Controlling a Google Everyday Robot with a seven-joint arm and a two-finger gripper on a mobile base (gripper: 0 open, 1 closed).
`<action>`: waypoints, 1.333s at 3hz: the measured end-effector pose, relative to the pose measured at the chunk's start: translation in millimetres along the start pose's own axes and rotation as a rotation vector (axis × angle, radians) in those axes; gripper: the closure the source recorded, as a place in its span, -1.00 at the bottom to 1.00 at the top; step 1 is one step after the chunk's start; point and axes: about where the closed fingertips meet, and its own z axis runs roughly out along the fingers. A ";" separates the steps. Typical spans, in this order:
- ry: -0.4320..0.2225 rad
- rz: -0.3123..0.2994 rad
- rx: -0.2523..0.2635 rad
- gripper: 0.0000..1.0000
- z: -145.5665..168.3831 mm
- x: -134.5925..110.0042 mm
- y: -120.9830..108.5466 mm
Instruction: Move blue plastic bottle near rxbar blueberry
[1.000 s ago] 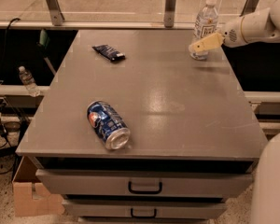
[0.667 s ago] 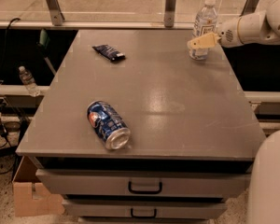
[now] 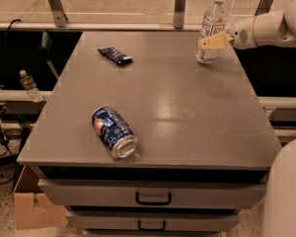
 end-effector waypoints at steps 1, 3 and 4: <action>-0.036 -0.047 -0.025 1.00 -26.5 -29.7 15.8; -0.019 -0.064 -0.082 1.00 -7.5 -29.9 30.7; 0.019 -0.099 -0.144 1.00 32.6 -35.2 60.7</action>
Offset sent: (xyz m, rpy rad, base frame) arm -0.0141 0.0009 0.0351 0.0080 -0.0437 0.0357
